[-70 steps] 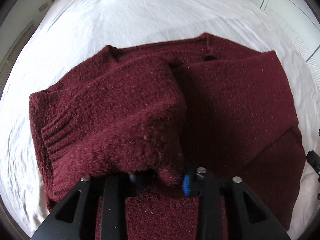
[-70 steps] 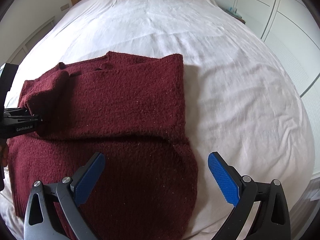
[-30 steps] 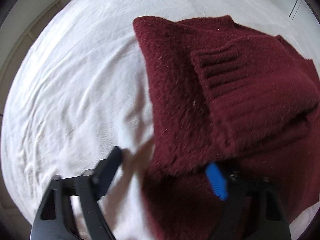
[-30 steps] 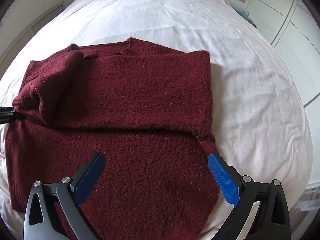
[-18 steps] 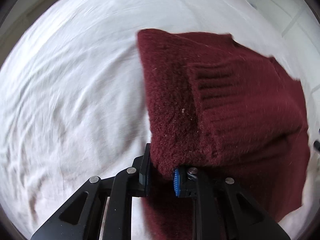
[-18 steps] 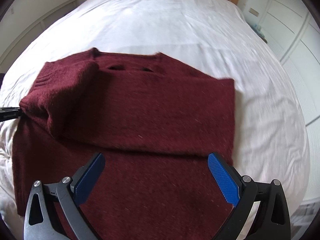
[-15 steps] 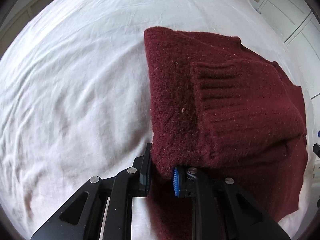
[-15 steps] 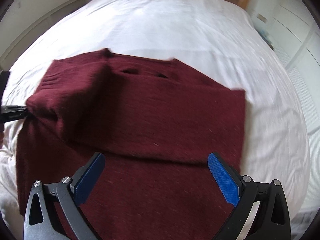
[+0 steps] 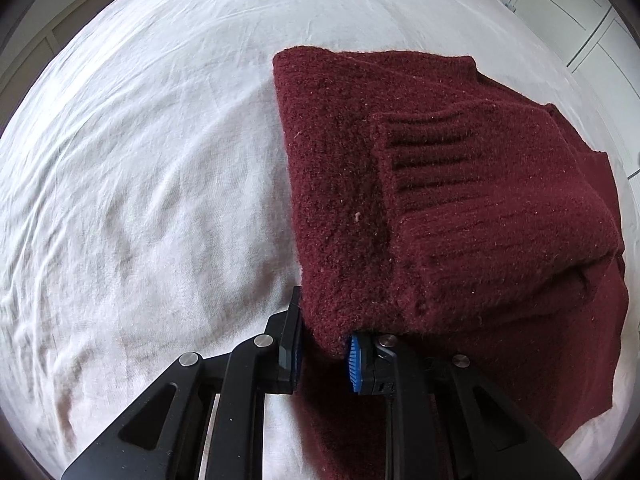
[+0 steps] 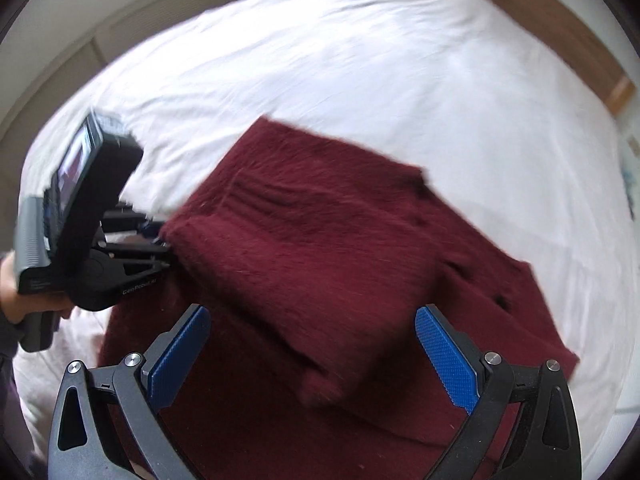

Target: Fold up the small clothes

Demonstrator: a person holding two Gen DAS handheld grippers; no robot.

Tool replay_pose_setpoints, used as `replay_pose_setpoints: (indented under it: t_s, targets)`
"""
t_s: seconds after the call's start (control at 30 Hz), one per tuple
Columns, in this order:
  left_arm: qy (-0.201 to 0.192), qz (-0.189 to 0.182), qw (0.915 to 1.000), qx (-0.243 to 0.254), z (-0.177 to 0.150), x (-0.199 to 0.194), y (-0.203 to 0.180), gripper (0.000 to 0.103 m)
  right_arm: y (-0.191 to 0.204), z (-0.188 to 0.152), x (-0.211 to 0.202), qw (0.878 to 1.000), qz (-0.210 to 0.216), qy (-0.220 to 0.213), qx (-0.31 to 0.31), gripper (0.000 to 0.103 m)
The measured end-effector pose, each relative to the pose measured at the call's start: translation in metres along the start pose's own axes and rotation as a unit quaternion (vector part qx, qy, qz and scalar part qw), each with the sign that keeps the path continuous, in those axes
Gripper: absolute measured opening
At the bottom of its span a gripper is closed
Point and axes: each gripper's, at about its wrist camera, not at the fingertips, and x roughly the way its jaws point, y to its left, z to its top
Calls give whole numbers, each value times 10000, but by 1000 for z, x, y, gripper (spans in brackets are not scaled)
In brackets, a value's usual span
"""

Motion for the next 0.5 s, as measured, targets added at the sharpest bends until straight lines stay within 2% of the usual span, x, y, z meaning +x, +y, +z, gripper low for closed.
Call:
replay_pose_setpoints:
  t_s: [0.1,0.17,0.3,0.37,0.43,0.5]
  targets:
    - [19,23,10000,43,-2,2,-4,16,11,4,22,9990,62,301,-319,93]
    - [27,58,9999,115,-1,-1,-9,16,14,6,33,9981,114,472,-369,74]
    - [40,90,9999,133,-2,6,-17,16,5,5,45,9980,240,568,-130,52]
    - [46,103,9998,152,-3,9,-19,16,0,2,48,9980,271,565,-12,21]
    - [57,113,9998,177,-4,13,-20,16,-7,-1,45,9981,337,487,162,15]
    - [66,112,9998,181,-5,14,-21,16,-21,-7,34,9978,397,284,438,13]
